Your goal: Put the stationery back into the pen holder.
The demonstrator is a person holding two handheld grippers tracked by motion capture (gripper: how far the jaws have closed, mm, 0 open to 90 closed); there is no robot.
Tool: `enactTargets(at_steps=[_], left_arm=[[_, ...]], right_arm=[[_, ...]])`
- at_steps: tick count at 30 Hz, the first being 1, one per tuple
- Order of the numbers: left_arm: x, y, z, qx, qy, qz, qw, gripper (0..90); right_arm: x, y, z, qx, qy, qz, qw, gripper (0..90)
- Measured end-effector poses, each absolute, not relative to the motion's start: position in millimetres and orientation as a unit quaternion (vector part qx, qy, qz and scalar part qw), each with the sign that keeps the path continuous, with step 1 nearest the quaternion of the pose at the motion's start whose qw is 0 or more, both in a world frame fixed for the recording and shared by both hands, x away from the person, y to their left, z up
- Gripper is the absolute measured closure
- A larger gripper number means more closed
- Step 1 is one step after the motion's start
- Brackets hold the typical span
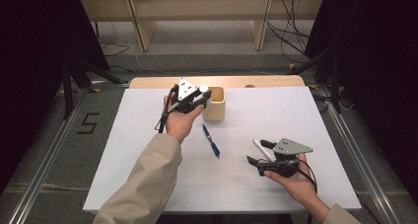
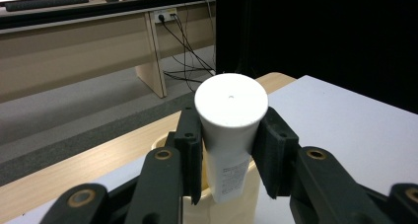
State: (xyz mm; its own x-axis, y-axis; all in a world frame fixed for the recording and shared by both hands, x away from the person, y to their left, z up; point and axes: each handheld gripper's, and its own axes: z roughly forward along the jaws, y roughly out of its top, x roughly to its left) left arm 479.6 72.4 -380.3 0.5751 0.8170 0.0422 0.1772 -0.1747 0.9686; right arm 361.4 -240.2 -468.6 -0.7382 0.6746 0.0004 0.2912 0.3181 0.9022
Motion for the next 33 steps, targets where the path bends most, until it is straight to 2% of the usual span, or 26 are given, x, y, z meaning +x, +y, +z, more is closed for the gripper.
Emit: enactTargets(at_steps=[33], left_arm=[[497.6, 71.7, -389.7, 0.693, 0.357, 0.320, 0.539, 66.9]], right_arm=[[360.6, -238.2, -469.8, 0.307, 0.789, 0.496, 0.194, 22.7]])
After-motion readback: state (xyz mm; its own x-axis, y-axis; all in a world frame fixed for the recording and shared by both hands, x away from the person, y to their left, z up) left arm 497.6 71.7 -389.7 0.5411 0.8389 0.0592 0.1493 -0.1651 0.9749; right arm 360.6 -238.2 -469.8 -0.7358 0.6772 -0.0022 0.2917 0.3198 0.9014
